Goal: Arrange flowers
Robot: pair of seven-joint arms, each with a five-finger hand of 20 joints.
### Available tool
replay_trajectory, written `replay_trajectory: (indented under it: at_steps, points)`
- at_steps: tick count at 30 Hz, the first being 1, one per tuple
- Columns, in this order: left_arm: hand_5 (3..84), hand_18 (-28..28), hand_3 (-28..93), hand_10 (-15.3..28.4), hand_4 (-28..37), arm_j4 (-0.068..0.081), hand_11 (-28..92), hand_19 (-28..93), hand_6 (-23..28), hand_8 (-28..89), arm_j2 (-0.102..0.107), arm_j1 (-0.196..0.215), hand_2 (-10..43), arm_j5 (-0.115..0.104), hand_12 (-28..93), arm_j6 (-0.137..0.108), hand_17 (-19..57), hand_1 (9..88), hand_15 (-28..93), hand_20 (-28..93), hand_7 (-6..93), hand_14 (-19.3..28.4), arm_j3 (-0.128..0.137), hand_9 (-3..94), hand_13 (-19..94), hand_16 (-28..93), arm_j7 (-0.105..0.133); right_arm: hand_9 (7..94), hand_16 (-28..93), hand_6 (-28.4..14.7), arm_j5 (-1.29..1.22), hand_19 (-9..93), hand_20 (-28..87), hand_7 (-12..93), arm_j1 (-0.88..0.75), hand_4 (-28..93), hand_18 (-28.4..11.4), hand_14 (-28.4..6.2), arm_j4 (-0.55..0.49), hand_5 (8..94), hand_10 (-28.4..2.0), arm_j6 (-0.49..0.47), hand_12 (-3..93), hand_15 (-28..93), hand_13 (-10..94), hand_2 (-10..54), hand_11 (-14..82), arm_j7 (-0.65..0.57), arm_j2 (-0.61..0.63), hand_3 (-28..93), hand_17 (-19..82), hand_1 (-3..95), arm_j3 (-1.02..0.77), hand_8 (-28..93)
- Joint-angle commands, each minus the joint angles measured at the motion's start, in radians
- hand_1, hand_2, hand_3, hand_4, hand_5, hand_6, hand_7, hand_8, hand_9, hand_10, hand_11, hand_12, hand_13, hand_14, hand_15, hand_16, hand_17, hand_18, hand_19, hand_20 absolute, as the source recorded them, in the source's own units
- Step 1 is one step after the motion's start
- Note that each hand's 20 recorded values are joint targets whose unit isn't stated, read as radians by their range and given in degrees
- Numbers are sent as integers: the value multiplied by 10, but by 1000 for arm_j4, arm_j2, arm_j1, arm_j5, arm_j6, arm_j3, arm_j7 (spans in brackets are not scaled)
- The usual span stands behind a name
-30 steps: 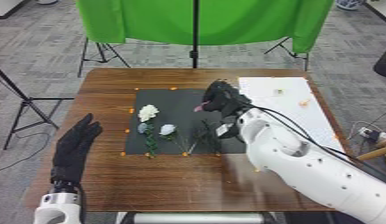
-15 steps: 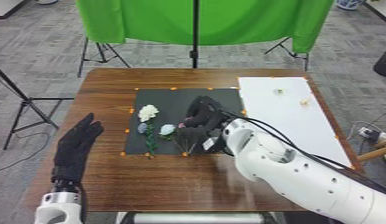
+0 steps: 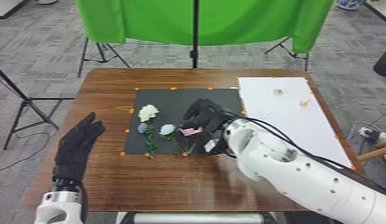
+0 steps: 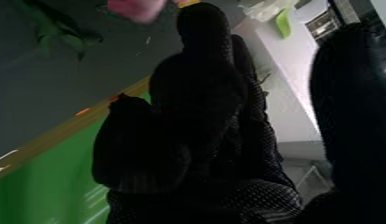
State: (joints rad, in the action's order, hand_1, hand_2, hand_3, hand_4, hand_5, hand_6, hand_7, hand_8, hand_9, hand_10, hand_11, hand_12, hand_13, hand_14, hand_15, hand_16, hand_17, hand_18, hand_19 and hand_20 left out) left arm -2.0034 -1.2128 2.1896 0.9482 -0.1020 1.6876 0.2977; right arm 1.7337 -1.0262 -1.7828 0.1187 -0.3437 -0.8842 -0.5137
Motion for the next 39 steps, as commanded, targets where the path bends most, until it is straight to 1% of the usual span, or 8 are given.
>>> replay_trajectory:
  at_steps: [1,5,10,16,22,30,37,39]
  points:
    - [413,138,692,117,-266,1,117,33,37,-46,-2,9,-11,6,158,8,7,211,136,182,64,159,4,397,301,55,-7,811,345,-7,109,932,496,134,-47,-177,-118,-49,-95,643,-136,46,229,540,895,-95,234,-35,92,599,629,313,-192,-81]
    - [413,138,693,116,-266,-3,117,32,37,-47,-1,16,-11,6,158,3,6,212,136,182,64,159,10,398,301,55,-7,712,332,-11,250,926,474,136,-51,-169,-137,-68,-44,636,-153,137,227,557,839,-95,192,-176,147,628,566,362,-280,-77]
    - [413,138,694,117,-266,-4,117,32,37,-46,-1,19,-12,5,157,0,7,212,136,182,64,159,9,398,301,56,-8,484,312,-47,367,908,444,87,-33,-177,-147,-85,75,482,-187,-70,208,570,767,-95,78,-329,191,655,520,370,-357,-52]
    - [413,138,693,117,-266,-4,118,32,37,-46,-4,13,-12,10,158,-1,6,213,135,182,63,158,6,398,301,56,-6,386,292,-51,326,901,437,55,-5,-186,-157,-96,228,402,-198,-225,187,559,746,-95,33,-382,209,651,508,363,-347,-41]
    - [414,138,692,117,-264,-3,117,32,37,-46,-9,9,-12,11,158,-5,6,213,136,182,64,158,4,397,302,56,-9,416,276,-10,292,898,431,65,-32,-195,-158,-91,357,399,-170,-240,168,555,762,-95,42,-407,189,640,511,372,-363,-52]
    - [413,138,691,117,-263,-7,118,32,37,-47,-12,20,-11,10,158,-9,6,215,137,182,64,158,7,398,301,56,-3,537,279,26,288,920,413,126,-88,-226,-131,-55,417,491,-127,-85,161,551,826,-95,83,-319,194,647,562,449,-351,-87]
    - [413,138,690,117,-262,-7,119,32,37,-47,-12,19,-11,10,158,-7,6,216,138,182,65,159,6,398,301,55,-2,586,287,17,316,931,414,144,-73,-235,-108,-37,416,499,-121,-31,156,547,865,-95,109,-322,187,666,601,466,-315,-96]
    - [413,138,690,117,-261,-8,118,32,37,-47,-13,21,-11,8,158,-6,6,216,138,182,64,158,6,398,301,55,-1,583,290,-7,308,932,408,132,-69,-237,-105,-37,414,486,-145,-23,153,543,866,-95,104,-322,187,667,603,454,-309,-90]
